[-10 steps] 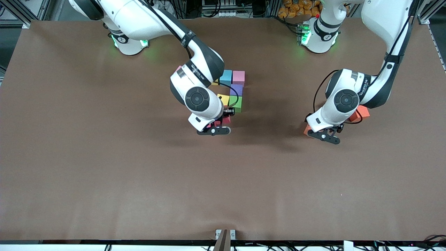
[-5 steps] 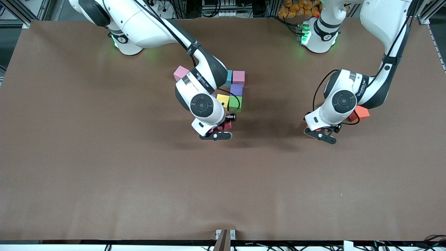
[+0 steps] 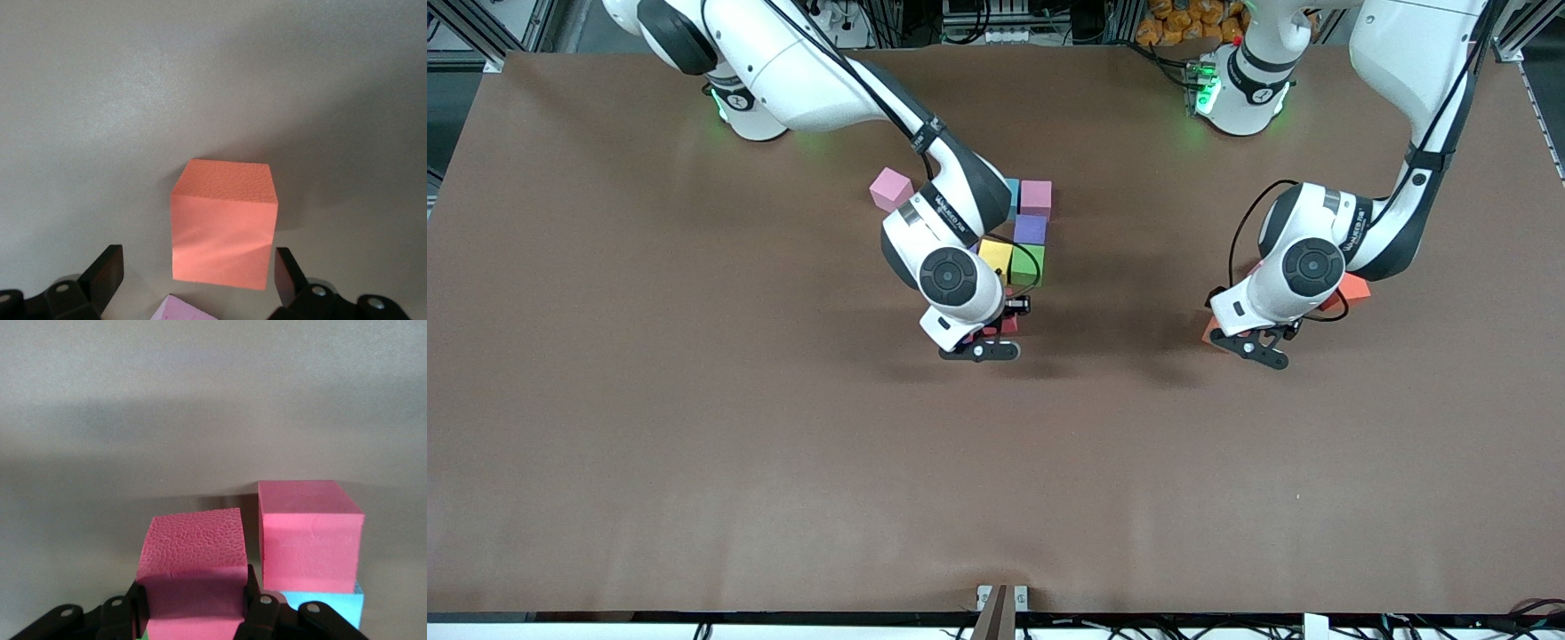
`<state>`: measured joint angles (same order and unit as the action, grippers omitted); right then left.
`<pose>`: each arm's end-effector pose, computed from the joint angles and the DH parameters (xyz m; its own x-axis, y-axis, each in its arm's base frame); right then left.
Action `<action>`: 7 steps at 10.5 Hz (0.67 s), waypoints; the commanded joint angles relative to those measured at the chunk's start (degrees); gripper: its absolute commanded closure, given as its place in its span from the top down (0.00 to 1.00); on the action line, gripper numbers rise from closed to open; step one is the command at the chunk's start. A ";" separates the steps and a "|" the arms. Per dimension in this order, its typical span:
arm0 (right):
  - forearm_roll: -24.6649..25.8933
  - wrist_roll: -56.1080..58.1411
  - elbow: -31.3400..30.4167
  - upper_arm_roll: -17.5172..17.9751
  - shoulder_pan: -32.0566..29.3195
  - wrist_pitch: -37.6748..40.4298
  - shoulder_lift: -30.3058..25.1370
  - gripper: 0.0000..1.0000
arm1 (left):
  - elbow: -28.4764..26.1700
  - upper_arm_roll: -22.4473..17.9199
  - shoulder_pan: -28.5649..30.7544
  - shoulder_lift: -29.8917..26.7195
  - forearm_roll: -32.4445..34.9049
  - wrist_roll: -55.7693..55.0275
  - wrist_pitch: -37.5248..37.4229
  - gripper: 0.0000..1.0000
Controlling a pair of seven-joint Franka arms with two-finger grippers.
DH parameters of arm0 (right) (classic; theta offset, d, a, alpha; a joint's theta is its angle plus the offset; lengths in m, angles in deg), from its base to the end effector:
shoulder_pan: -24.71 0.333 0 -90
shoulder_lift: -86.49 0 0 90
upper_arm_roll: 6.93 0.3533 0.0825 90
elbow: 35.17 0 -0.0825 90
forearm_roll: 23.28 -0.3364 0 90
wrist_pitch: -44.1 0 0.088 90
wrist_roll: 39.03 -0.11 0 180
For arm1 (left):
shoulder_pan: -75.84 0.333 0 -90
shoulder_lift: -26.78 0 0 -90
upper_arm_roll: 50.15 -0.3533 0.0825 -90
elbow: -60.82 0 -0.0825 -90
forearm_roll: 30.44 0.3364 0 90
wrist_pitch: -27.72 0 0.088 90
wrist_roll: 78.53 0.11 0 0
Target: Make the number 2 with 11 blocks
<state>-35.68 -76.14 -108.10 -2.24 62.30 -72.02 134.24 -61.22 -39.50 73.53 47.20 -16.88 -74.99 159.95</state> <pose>0.5417 0.4868 0.2954 0.9751 -0.0211 -0.2206 -0.0528 -0.9889 -0.1386 0.5270 -0.1119 0.2981 0.8862 -0.4279 -0.1777 -0.4451 -0.8927 -0.0701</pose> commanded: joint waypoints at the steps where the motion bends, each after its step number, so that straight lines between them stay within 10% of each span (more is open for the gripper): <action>1: -0.60 -1.13 2.18 -1.00 0.82 -0.86 1.56 0.38 | -0.21 0.60 0.64 0.68 -1.34 1.65 1.19 1.00; 7: -0.16 -1.04 2.00 -1.36 1.34 -1.13 2.61 0.38 | -0.04 0.69 0.46 1.64 -2.49 1.30 1.54 1.00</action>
<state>-35.67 -76.32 -107.93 -2.79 62.80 -73.26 135.73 -61.22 -39.21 73.53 48.40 -18.10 -74.99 160.68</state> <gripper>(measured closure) 0.441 0.000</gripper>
